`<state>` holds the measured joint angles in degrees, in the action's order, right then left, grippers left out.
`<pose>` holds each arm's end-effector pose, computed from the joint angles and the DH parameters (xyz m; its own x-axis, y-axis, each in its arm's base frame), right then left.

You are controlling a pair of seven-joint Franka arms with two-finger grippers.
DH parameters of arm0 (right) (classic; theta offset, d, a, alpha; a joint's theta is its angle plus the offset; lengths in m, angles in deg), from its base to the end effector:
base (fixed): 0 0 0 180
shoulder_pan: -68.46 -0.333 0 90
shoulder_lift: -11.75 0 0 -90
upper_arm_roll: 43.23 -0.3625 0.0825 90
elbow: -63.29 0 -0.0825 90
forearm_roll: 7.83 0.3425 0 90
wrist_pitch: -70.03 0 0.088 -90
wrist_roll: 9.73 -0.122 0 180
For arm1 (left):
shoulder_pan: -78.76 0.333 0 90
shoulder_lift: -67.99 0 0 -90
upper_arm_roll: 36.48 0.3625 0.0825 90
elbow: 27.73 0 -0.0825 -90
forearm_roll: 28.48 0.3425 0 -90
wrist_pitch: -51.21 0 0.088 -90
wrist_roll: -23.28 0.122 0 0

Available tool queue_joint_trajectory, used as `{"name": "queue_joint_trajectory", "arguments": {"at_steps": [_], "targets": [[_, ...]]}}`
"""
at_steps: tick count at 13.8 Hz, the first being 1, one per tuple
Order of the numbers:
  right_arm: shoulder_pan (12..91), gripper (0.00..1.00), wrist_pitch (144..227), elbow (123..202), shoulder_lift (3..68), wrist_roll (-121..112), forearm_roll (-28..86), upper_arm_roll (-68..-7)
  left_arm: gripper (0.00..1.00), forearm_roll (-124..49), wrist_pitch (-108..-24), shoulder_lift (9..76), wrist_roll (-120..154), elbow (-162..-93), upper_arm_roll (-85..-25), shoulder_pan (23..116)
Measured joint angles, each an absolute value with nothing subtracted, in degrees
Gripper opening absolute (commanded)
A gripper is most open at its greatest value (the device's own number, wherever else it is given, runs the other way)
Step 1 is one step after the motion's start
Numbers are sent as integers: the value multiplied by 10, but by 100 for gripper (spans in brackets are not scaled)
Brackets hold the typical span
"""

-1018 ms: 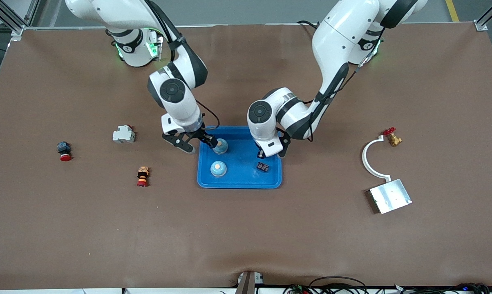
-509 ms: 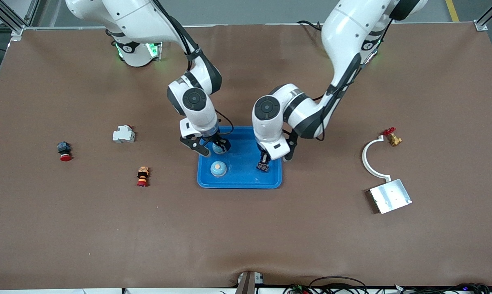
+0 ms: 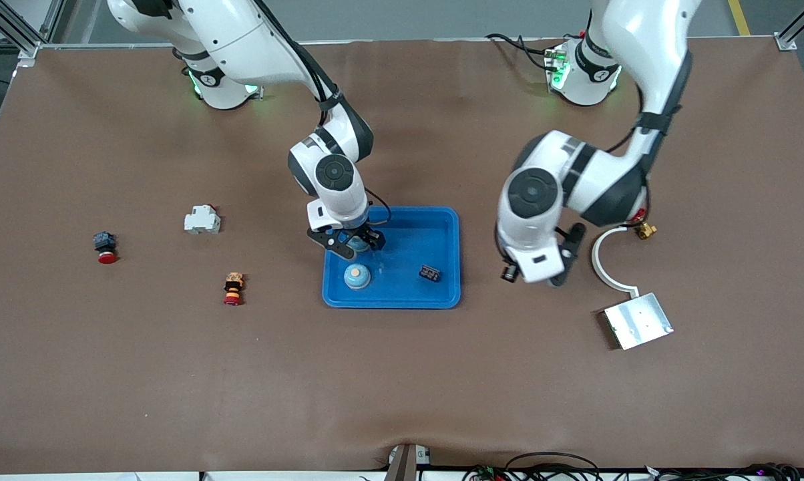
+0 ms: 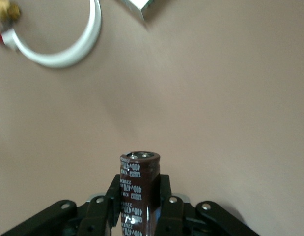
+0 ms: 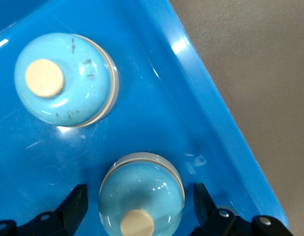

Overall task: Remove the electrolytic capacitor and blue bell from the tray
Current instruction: 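Set the capacitor by the metal plate while the right gripper carries the bell, then lower the bell beside the red buttons and open the right gripper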

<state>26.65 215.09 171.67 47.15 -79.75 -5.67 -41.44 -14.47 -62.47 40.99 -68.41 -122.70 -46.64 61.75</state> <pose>0.4866 0.4109 0.2333 0.8534 -0.5213 0.0038 -0.5210 -0.8532 -0.0228 0.5870 -0.2627 0.3782 0.5215 0.8430 0.1319 0.8519 -0.5058 -0.1360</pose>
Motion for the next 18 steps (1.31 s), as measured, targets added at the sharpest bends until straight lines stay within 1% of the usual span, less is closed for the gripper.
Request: {"name": "queue_joint_trajectory", "arguments": {"at_steps": [3,6,8,10,12,14,16,17,18], "targets": [[266,0,2148,1711,472,-798,-57,-414,0,-144,-625,434,-555,-1282,-466,695],[266,0,2128,1700,471,-798,-57,-414,0,-119,-638,443,-481,-1326,-467,749],[266,0,2070,1677,460,-798,-57,-413,0,-78,-693,444,-461,-1367,-467,781],[269,0,1984,1649,433,-780,-57,-407,0,-37,-793,442,-456,-1426,-467,819],[285,0,1931,1641,398,-734,-57,-402,0,10,-867,438,-455,-1475,-467,858],[317,0,1892,1643,365,-675,-57,-400,0,27,-891,435,-453,-1497,-468,877],[356,0,1877,1663,340,-600,-57,-398,0,29,-892,435,-453,-1503,-469,878],[379,0,1877,1681,327,-557,-57,-397,9,29,-892,436,-453,-1505,-470,878],[403,0,1878,1700,313,-514,-57,-397,28,29,-892,435,-453,-1506,-470,879]]}}
